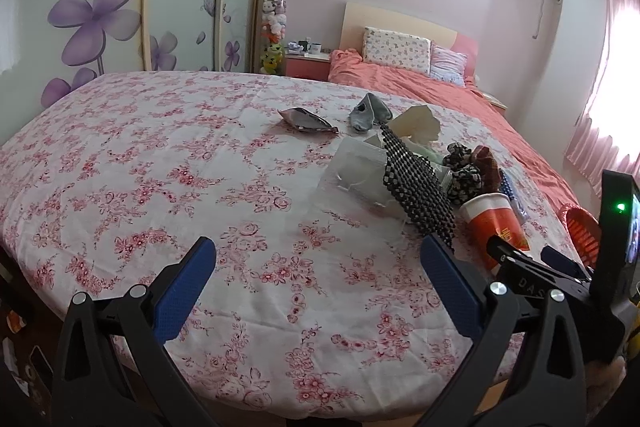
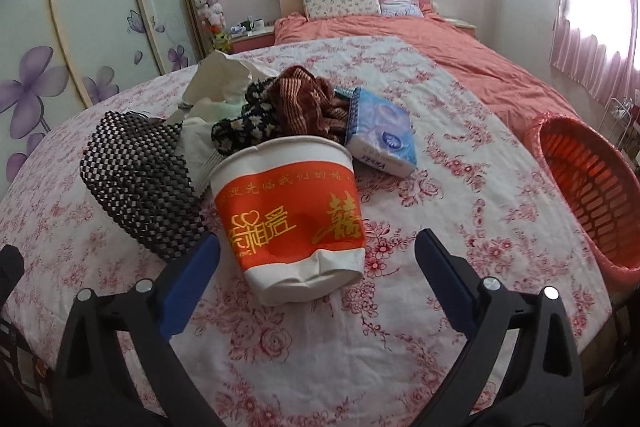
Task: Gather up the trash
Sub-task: 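Grasp the orange-and-white paper cup with the right gripper while the left approaches the black mesh bag, then grasp the black mesh bag with the left gripper and lift it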
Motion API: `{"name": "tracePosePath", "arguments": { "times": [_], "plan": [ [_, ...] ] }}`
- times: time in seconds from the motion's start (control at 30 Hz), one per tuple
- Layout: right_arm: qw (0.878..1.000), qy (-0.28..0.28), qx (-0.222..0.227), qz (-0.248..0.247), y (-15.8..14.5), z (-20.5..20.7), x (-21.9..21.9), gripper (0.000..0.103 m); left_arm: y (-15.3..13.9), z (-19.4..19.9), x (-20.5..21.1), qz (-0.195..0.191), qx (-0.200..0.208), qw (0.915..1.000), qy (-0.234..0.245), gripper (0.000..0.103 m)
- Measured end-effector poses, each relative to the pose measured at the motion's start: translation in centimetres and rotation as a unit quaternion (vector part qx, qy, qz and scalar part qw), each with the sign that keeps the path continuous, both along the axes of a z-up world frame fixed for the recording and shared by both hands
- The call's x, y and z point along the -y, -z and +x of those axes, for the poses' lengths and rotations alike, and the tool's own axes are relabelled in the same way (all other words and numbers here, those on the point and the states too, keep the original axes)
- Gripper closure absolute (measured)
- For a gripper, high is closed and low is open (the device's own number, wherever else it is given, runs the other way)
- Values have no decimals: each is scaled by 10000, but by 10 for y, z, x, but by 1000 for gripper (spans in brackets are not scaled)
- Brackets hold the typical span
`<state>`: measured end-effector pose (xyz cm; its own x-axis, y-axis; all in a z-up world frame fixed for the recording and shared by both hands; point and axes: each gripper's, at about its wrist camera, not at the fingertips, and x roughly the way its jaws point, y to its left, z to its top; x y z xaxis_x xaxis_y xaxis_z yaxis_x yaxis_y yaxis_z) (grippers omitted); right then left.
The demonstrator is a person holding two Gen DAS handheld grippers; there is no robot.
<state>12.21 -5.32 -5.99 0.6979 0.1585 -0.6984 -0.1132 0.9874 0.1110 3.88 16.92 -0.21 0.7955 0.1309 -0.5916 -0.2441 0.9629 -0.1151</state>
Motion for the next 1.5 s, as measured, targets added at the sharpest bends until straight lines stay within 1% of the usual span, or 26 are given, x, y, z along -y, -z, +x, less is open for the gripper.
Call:
{"name": "tracePosePath", "arguments": {
  "times": [0.2,0.3,0.33,0.37,0.47,0.57,0.67,0.73,0.8,0.83,0.9,0.97,1.07,1.1,1.23,1.3,1.33,1.37,1.4,1.43,1.47,1.5],
  "plan": [
    [10000,-61,20,56,1,6,-3,15,1,2,1,7,-24,9999,108,2],
    [9999,-143,15,41,1,8,-6,25,3,4,2,-25,-49,9999,141,2],
    [9998,-176,-5,19,1,8,-7,30,3,4,3,-34,-55,9999,149,2],
    [9998,-194,-14,-3,2,8,-8,32,3,4,3,-42,-59,9998,158,2],
    [9997,-226,32,-58,2,6,-10,32,5,5,5,-71,-82,9997,209,2],
    [9997,-234,9,48,0,1,-5,32,6,8,7,-151,-115,9993,307,3],
    [9998,-166,63,44,-3,-3,2,32,7,13,11,-239,-142,9987,433,4],
    [9999,-103,108,19,-5,-9,10,32,6,19,14,-271,-154,9982,509,9],
    [9999,-47,152,-5,-6,-13,16,32,5,26,17,-316,-169,9976,591,17],
    [9999,-26,163,-8,-7,-14,19,32,4,31,18,-366,-187,9971,647,19],
    [9998,33,184,4,-8,-18,27,32,3,41,20,-458,-209,9962,717,26],
    [9998,73,185,25,-9,-20,33,32,1,54,20,-536,-233,9954,754,30],
    [9997,146,164,54,-9,-23,42,32,0,68,21,-533,-245,9955,739,33],
    [9997,164,157,56,-8,-23,43,32,0,72,22,-507,-280,9957,728,38],
    [9997,206,132,81,-6,-27,48,32,7,87,21,-553,-516,9943,749,49],
    [9997,204,137,75,-6,-28,50,32,9,92,21,-588,-599,9934,777,63],
    [9997,206,141,71,-6,-29,51,32,10,94,21,-594,-633,9931,785,67],
    [9996,208,153,64,-7,-30,52,32,10,94,22,-605,-652,9929,788,75],
    [9996,214,167,61,-7,-30,53,32,10,95,22,-626,-655,9927,793,81],
    [9996,220,174,63,-8,-31,54,32,9,94,22,-662,-632,9924,822,84],
    [9995,230,185,69,-9,-31,55,32,7,94,24,-679,-608,9921,857,90],
    [9995,238,201,74,-10,-32,56,32,5,91,25,-684,-570,9920,896,91]
  ]
}}
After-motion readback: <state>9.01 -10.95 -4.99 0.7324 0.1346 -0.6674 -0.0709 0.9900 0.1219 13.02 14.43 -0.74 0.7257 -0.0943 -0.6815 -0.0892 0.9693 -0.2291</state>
